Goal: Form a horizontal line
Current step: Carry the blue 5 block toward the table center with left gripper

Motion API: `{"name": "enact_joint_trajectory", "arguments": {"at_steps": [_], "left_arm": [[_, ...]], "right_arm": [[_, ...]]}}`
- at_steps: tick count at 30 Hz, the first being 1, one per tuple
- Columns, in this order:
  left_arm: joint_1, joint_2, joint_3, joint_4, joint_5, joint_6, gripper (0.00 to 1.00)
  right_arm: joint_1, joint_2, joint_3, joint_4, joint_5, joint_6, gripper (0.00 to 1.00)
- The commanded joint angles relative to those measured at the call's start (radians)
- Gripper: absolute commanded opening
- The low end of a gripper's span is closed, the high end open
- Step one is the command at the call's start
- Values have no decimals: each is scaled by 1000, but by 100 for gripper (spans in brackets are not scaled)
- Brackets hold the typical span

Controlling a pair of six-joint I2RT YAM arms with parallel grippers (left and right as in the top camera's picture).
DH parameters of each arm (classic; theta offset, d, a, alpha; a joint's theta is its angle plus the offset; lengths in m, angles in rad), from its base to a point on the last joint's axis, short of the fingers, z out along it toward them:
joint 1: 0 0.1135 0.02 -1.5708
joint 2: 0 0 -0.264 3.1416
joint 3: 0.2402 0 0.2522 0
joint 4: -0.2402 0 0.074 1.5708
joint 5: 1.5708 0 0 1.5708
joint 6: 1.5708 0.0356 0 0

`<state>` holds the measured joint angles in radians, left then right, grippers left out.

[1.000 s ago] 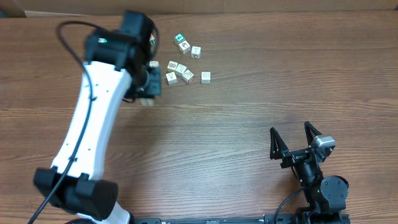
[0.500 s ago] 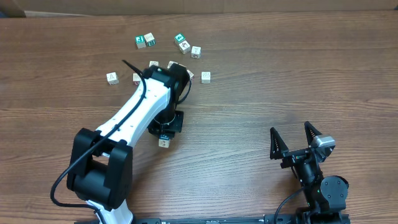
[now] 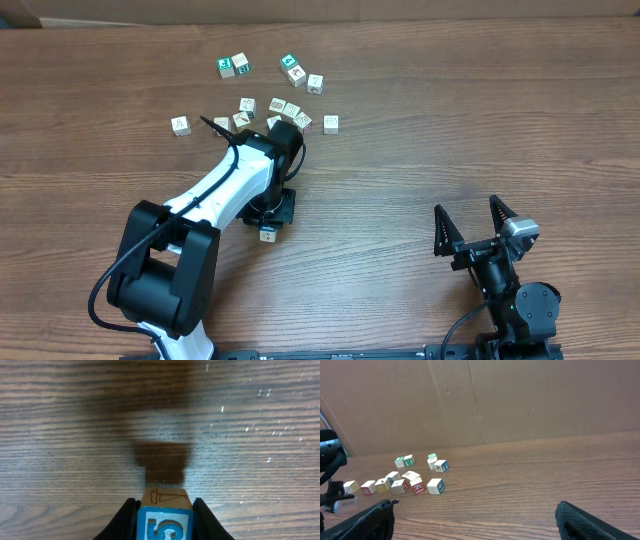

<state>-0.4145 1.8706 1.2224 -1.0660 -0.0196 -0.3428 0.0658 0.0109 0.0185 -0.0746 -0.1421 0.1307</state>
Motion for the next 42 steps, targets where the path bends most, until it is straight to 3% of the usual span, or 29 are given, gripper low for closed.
{"name": "enact_joint_trajectory", "arguments": {"at_steps": [1,20,42], "left_arm": [[3,9,-10,10,-14,-20,17],[3,18,-10,58,-37,-20,16],[3,19,-10,80,-40,-21,20]], "right_arm": [[-5,-8,-11,5,-1,2,100],[-5,-8,-11,5,-1,2,100],[-5,-8,-11,5,-1,2,100]]}}
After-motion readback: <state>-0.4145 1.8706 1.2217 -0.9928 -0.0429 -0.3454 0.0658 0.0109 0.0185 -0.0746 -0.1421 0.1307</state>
